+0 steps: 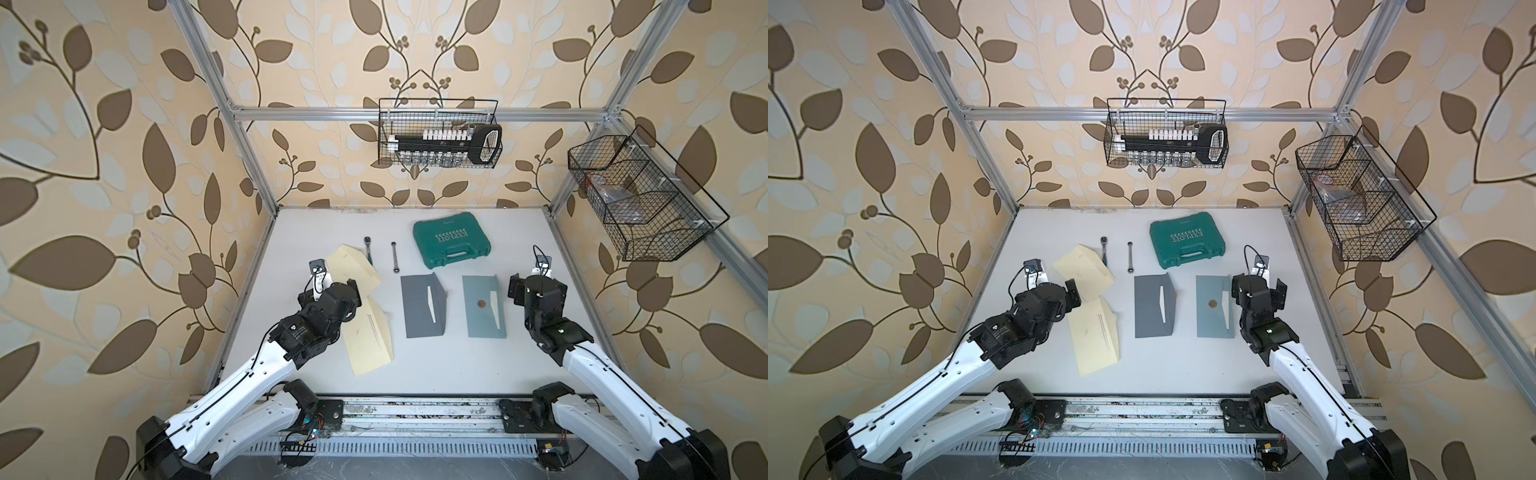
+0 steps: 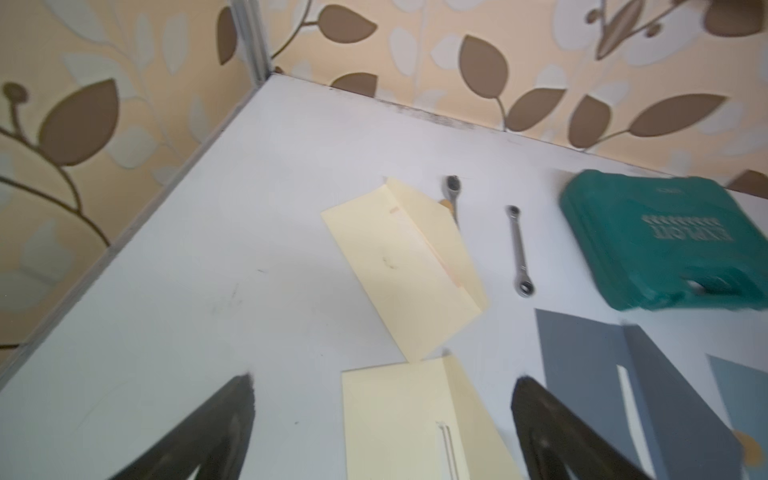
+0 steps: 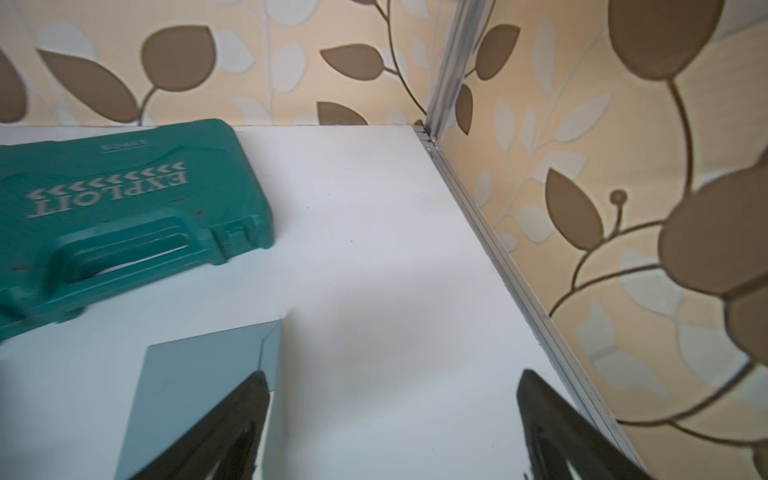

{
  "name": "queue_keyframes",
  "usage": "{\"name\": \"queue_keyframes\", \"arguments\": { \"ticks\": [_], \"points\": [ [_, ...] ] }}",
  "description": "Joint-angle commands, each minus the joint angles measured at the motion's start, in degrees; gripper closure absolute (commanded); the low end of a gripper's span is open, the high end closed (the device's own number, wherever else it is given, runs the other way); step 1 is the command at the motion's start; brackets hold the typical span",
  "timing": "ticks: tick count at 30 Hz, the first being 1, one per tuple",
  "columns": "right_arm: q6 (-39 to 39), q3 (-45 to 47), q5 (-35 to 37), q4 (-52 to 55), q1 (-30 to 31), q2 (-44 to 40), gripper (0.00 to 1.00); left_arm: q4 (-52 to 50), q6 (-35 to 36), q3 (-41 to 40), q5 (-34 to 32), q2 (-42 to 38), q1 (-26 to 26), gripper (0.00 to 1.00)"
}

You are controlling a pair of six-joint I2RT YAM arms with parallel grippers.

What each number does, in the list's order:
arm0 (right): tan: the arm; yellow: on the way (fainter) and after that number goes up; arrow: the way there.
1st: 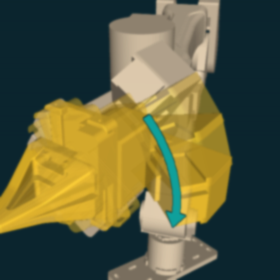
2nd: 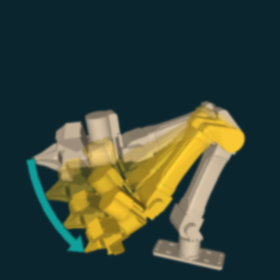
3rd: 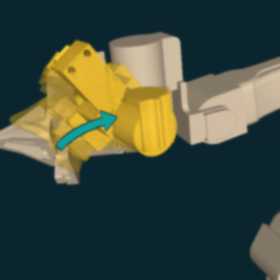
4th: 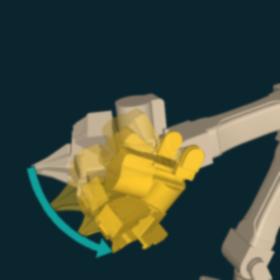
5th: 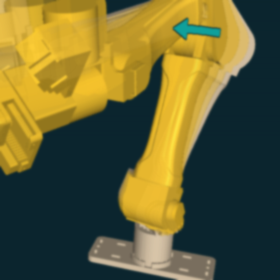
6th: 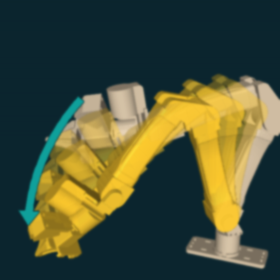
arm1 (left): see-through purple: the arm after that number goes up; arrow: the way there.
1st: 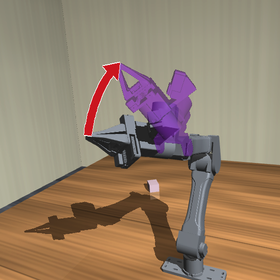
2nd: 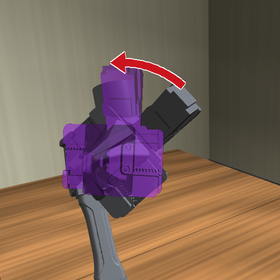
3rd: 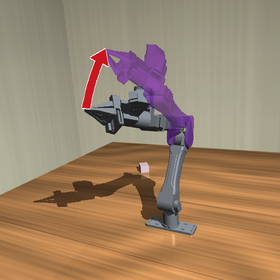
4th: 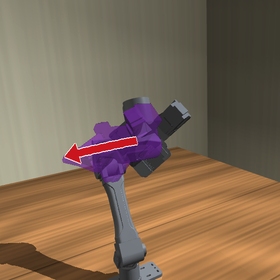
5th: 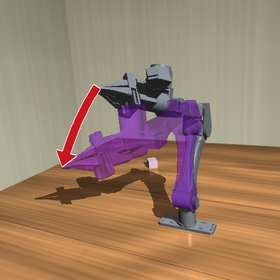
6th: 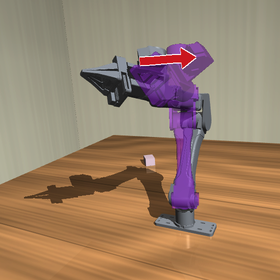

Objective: Open the envelope
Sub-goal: Reset both arms

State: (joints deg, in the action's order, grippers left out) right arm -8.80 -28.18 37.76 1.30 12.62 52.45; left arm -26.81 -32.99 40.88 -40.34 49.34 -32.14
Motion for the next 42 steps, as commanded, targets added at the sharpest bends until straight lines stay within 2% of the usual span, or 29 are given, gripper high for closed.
{"name": "queue_keyframes", "arguments": {
  "ticks": [1,3,7,8,11,18,20,23,24,26,34,36,39,41,42],
  "points": [
    [-1.84,3.27,-1.06,-10.96,-1.19,3.47,0.08,10.55,4.04,-1.69,-3.78,2.78,8.56,0.01],
    [-1.22,4.25,-0.07,-15.78,-1.19,7.5,0.07,16.59,9.4,-2.35,-5.11,7.74,11.4,0.01],
    [1.4,2.53,-0.78,-18.06,-1.9,13.13,0.07,19.18,17.52,-0.44,-14.7,19.59,13.47,0.01],
    [1.42,2.6,-2.3,-18.71,-2.8,13.5,0.07,22.02,19.19,-1.31,-15.05,21.35,14.59,0.01],
    [0.19,4.1,-9.05,-22.38,-6.25,13.91,0.07,30.53,21.04,-4.95,-9.97,24.77,17.76,0.01],
    [3.1,6.8,-17.3,-31.58,-8.14,16.75,0.08,52.57,28.16,-12.84,-3.21,30.88,18.24,0.01],
    [4.58,7.4,-19.33,-34.92,-8.17,18.77,0.09,55.36,29.83,-13.5,-0.33,31.02,18.42,0.01],
    [6.64,8.45,-22.19,-40.02,-8.16,21.55,0.09,68.15,32.4,-18.55,5.44,32.73,19.37,0.01],
    [7.15,8.61,-22.84,-41.42,-8.18,22.57,0.09,73.46,33.92,-19.56,5.87,35.61,19.56,0.01],
    [8.62,8.76,-24.34,-44.33,-8.16,24.84,0.09,66.45,33.04,-16.91,8.84,35.04,19.99,0.01],
    [9.5,11.37,-25.21,-56.11,-8.2,32.31,0.09,67.99,33.01,-18.03,13.97,34.68,22.03,0.01],
    [8.62,11.75,-22.41,-59.08,-8.2,34.33,0.08,68.73,33.03,-18.47,14.37,34.35,22.17,0.01],
    [6.59,10.52,-19.6,-55.07,-8.45,33.38,0.07,71.26,31.96,-20.42,17.39,33.85,23.68,0.01],
    [6.4,9.56,-19.78,-53.06,-8.41,33.4,0.02,83.25,33.97,-23.59,18.23,38.9,24.23,0.01],
    [6.25,8.54,-19.43,-51.61,-8.47,33.82,0.02,80.47,33.21,-22.5,18.39,38.4,24.34,0.01]
  ]
}}
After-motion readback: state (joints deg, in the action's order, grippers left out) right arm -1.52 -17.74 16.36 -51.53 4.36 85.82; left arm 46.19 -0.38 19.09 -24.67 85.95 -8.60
